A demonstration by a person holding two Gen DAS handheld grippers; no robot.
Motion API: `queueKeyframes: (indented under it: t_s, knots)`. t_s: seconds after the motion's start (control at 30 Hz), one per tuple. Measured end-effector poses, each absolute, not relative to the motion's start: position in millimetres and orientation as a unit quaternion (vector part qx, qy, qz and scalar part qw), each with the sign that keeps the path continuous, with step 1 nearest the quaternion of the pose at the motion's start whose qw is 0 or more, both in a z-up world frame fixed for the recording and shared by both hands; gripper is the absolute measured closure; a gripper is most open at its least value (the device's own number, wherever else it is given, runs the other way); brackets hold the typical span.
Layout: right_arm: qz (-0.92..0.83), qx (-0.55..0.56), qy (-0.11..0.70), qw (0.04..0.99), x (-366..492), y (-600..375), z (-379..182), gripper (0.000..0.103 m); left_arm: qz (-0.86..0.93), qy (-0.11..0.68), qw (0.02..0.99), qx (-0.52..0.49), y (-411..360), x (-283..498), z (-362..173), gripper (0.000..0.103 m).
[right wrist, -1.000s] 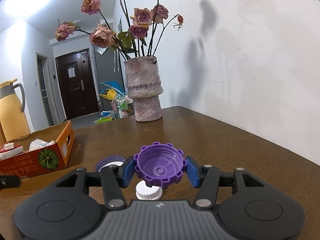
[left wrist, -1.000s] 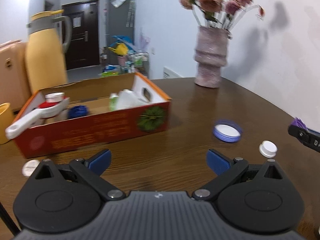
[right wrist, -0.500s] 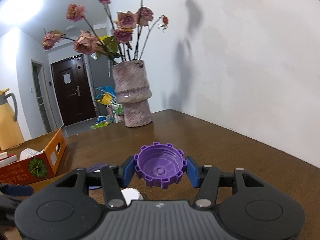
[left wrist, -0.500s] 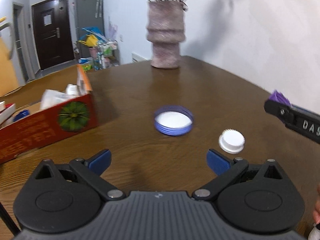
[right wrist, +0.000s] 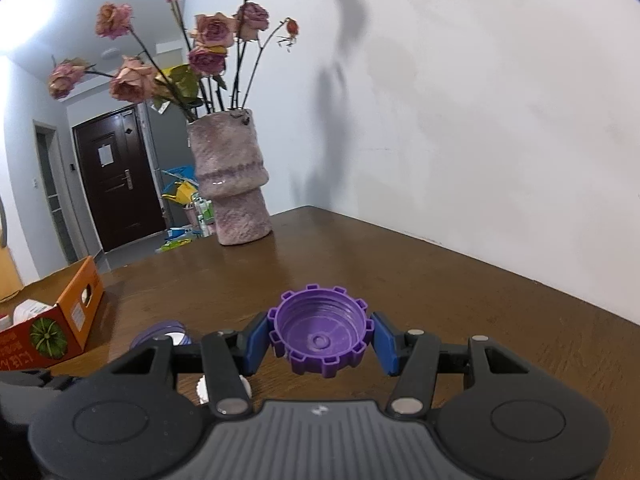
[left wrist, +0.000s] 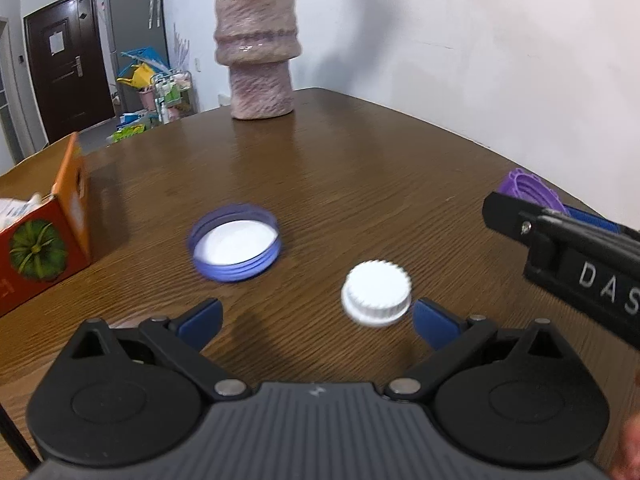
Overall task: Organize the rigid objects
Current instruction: 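Grasp the white ridged cap with the left tool while the right tool holds the purple cap, then carry the white ridged cap and purple cap over the cardboard box with both tools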
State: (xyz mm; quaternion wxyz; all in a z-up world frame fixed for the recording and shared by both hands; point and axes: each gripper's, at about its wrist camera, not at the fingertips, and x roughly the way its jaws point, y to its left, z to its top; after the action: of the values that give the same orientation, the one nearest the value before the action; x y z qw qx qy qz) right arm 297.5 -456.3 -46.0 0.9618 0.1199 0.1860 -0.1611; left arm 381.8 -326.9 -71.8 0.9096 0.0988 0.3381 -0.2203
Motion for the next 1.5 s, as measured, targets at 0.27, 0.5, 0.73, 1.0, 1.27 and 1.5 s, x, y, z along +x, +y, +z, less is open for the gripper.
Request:
queueKeyframes:
  t_s: [0.27,0.5,0.73,1.0,1.27,1.5]
  knots:
    - [-0.168,0.13,0.186,0.959,298,-462,-48,0.05,-0.248,0.338,0.902,0.099,-345,378,-76,0.05]
    - [-0.169,0.135,0.188,0.958,298,-463,-50,0.05,-0.252,0.337,0.904,0.08,-337,376,-74,0.063]
    - [-0.156,0.134,0.184,0.961,300,-462,-51,0.05,-0.232,0.323,0.915,0.066,-317,371,-62,0.063]
    - [-0.143,0.112,0.164,0.97,299,-450,-50,0.05,-0.207,0.302,0.929,0.053,-285,360,-49,0.063]
    - [-0.121,0.068,0.147,0.979,300,-424,-47,0.05,-0.177,0.284,0.942,0.022,-234,353,-34,0.063]
    - [-0.091,0.062,0.152,0.982,301,-388,-47,0.05,-0.141,0.272,0.952,0.0,-186,353,-24,0.063]
